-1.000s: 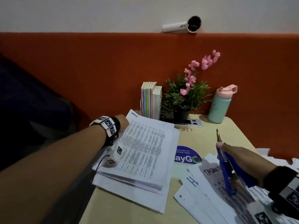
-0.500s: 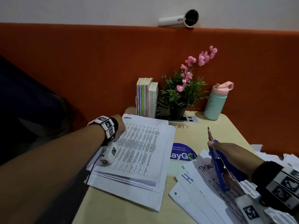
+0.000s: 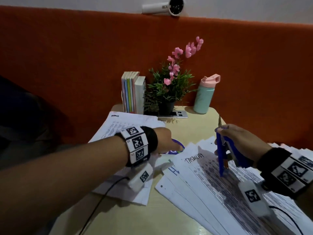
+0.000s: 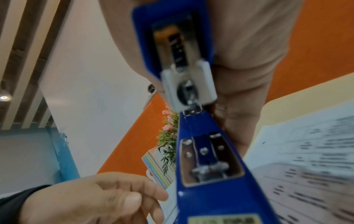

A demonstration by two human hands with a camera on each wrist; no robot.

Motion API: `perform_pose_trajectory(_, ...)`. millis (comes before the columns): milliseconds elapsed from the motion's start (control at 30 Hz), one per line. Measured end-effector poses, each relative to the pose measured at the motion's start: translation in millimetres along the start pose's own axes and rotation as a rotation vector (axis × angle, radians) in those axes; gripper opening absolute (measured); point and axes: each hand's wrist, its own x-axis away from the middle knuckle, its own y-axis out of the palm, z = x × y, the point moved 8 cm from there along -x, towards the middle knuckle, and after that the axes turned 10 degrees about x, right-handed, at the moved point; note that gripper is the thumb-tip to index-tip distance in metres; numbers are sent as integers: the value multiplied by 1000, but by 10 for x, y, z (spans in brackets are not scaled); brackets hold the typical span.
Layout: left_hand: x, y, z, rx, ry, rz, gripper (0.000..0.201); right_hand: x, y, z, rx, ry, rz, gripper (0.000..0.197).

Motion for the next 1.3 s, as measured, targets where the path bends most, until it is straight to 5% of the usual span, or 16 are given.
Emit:
perform_pose_trajectory(233, 5, 400, 235, -77, 52, 25, 71, 37, -132, 191, 79, -87, 59, 19)
perform_pose_trajectory(433, -60, 427, 139, 0, -21, -14, 32, 35, -36, 186, 70, -160, 6, 25)
perform_pose_trajectory(567, -39, 330, 76, -69, -36, -64, 24, 43, -10, 91, 190, -253, -44, 21)
perform_pose_trajectory(833, 52, 212, -136, -64, -79, -105, 14, 113, 415, -70, 826, -374, -210, 35)
perform_pose_trajectory(1033, 49, 211, -31, -342, 32, -38, 53, 62, 680, -97, 1112, -441, -268, 46)
perform_pose_trajectory(1167, -201, 110, 195, -365, 217, -7, 61, 0, 778, -122, 1207, -475, -286, 45)
perform_pose_trajectory(1300, -426, 226, 168, -434, 235, -96, 67, -7, 824, -158, 1245, -514, -291, 43)
